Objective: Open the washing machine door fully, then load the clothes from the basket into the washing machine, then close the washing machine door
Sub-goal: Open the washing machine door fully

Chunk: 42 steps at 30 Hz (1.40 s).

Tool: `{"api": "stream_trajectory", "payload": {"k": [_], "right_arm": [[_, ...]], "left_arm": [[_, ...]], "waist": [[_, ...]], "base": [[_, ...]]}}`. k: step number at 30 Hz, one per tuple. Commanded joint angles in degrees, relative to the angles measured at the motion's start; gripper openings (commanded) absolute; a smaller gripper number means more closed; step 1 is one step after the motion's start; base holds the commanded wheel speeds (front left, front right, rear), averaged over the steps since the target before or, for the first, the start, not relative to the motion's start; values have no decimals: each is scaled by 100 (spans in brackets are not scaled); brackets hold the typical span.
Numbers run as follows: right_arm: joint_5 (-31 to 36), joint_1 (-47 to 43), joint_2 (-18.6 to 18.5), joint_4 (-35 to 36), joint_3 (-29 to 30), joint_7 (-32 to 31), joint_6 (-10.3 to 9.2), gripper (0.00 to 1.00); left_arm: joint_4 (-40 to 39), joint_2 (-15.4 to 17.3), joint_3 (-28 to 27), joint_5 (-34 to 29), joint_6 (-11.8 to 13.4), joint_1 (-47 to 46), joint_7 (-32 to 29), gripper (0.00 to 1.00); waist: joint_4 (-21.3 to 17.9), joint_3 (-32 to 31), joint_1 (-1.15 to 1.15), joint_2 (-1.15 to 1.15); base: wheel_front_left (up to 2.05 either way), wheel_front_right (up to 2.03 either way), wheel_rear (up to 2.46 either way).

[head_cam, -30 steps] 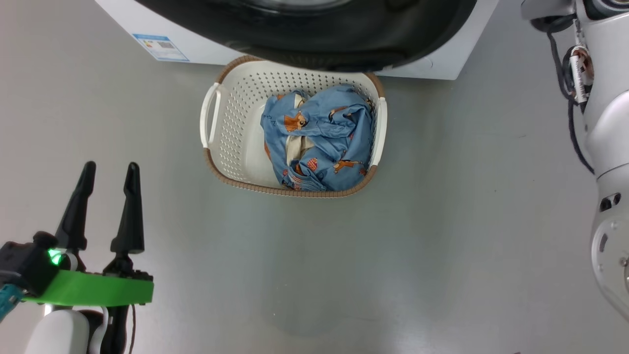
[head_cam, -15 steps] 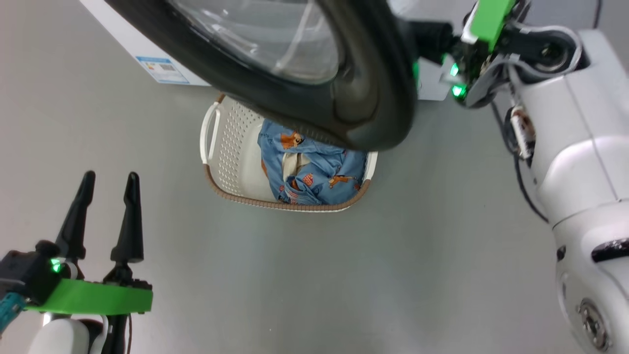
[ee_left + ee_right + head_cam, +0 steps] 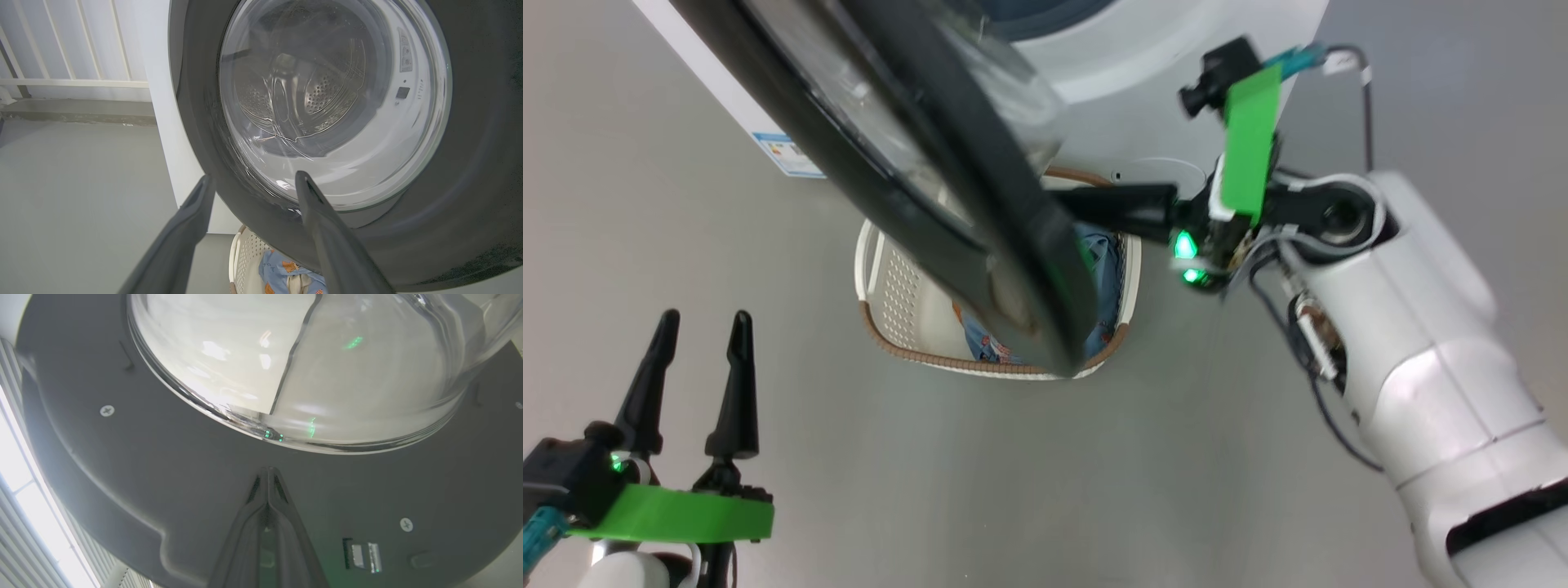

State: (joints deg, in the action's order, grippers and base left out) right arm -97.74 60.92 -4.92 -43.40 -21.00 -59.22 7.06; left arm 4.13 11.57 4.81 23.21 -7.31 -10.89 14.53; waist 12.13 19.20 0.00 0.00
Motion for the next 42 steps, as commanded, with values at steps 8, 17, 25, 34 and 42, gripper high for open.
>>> {"api": "stream_trajectory", "payload": {"k": [8,17,25,34,42], "right_arm": [[-860,-652,204,762,-1035,457,43,0],[-1590,-872,191,1102,-1957,940,43,0],[-2188,-829,153,1299,-2831,1527,43,0],[-2810,-901,-272,1721,-3247,2086,43,0],[-3174,-1190,-871,2427,-3399,2623,43,0]], "left_arm": [[-125,162,-325,-154,-18,120,47,100],[-85,143,-451,-218,-18,206,47,100],[-65,106,-521,-265,-18,216,47,100],[-15,84,-572,-302,-18,293,47,100],[-21,145,-621,-378,-18,411,47,100]], "waist": [[-11,-229,0,0],[-21,-363,0,0],[-63,-423,0,0],[-134,-644,0,0],[-308,-873,0,0]], "base": [[0,0,0],[0,0,0],[0,0,0],[0,0,0],[0,0,0]]}}
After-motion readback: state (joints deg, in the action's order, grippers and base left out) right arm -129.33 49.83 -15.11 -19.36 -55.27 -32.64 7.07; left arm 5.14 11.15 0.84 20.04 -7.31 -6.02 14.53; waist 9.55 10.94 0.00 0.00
